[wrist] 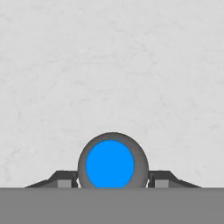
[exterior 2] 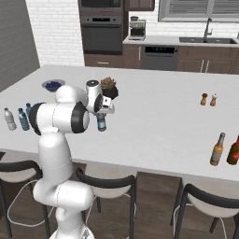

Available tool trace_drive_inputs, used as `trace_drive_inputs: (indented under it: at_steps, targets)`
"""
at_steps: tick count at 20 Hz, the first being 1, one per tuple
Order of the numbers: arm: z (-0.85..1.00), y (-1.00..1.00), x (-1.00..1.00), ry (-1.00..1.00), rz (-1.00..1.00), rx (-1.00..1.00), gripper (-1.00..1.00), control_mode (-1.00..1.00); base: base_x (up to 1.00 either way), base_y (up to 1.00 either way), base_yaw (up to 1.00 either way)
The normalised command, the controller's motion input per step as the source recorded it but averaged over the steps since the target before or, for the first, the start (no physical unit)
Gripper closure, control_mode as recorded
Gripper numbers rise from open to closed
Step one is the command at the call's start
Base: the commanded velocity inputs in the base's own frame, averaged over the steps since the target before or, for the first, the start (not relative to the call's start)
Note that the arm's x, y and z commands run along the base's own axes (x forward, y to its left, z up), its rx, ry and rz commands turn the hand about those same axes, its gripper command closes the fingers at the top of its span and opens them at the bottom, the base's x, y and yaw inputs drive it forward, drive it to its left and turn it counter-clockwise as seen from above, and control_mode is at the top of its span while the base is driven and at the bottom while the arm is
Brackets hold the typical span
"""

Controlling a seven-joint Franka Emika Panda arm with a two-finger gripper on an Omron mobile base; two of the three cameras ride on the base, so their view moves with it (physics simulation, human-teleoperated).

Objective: Move the plastic bottles in the middle to the plastics group, and the glass bottles in the middle to the glass group.

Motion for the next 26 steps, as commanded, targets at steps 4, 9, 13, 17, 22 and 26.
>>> trace_drive_inputs:
  at_steps: [4, 9, 13, 17, 22, 26]
  targets:
    - [0.0, 0.0, -0.01, -0.04, 0.0, 0.0, 1.0, -1.0, 0.0, 0.0, 0.0]
    - [0.29, 0.02, -0.25, -0.11, 0.02, 0.06, 1.0, -1.0, 0.0, 0.0, 0.0]
    - [0.46, 0.44, -0.51, 0.0, 0.25, 0.03, 1.0, -1.0, 0.0, 0.0, 0.0]
    - [0.29, 0.78, -0.44, 0.11, 0.39, 0.0, 1.0, -1.0, 0.0, 0.0, 0.0]
    - [0.18, 0.91, -0.32, 0.09, 0.39, 0.0, 1.0, -1.0, 0.0, 0.0, 0.0]
    - [0.03, 0.94, -0.37, 0.02, 0.34, 0.0, 1.0, -1.0, 0.0, 0.0, 0.0]
